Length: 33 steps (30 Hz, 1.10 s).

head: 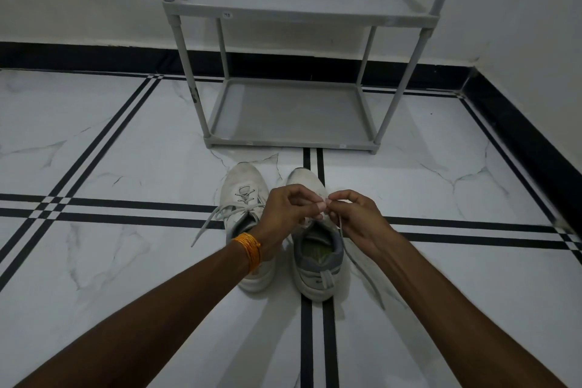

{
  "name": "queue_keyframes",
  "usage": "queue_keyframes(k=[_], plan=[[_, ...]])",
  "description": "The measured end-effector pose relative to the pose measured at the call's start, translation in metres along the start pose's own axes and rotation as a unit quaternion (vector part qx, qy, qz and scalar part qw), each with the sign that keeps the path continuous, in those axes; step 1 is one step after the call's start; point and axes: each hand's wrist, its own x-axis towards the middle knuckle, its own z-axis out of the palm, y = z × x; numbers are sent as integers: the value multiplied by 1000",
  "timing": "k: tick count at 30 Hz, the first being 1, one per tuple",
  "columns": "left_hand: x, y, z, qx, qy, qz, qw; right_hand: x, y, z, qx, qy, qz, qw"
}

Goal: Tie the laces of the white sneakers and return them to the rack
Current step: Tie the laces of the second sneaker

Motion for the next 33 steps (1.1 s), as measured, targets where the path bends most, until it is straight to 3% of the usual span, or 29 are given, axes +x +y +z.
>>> queue_keyframes(k=[7, 13, 15, 18, 23, 28, 30, 33], plan=[[9, -1, -3, -20, -25, -40, 999, -1, -9, -1, -61, -60, -55, 995], [7, -7, 4, -41, 22, -26, 999, -7, -8, -3, -163, -33, -162, 973], [9, -8, 6, -20, 55, -20, 998, -10, -4, -1, -225, -15, -227, 947], [14, -10, 5, 63, 87, 14, 994, -11, 3, 2, -353, 14, -311, 882], [10, -10, 5, 192, 56, 69, 977, -6, 4, 8, -518, 10, -324, 792], [11, -7, -2, 350, 25, 180, 919, -8, 2, 11, -636, -31, -288, 715], [11, -5, -2, 419, -5, 206, 884, -8, 1, 11, -648, -33, -272, 711], [15, -7, 0, 490, -27, 225, 842, -7, 5, 11, -630, -20, -252, 734]])
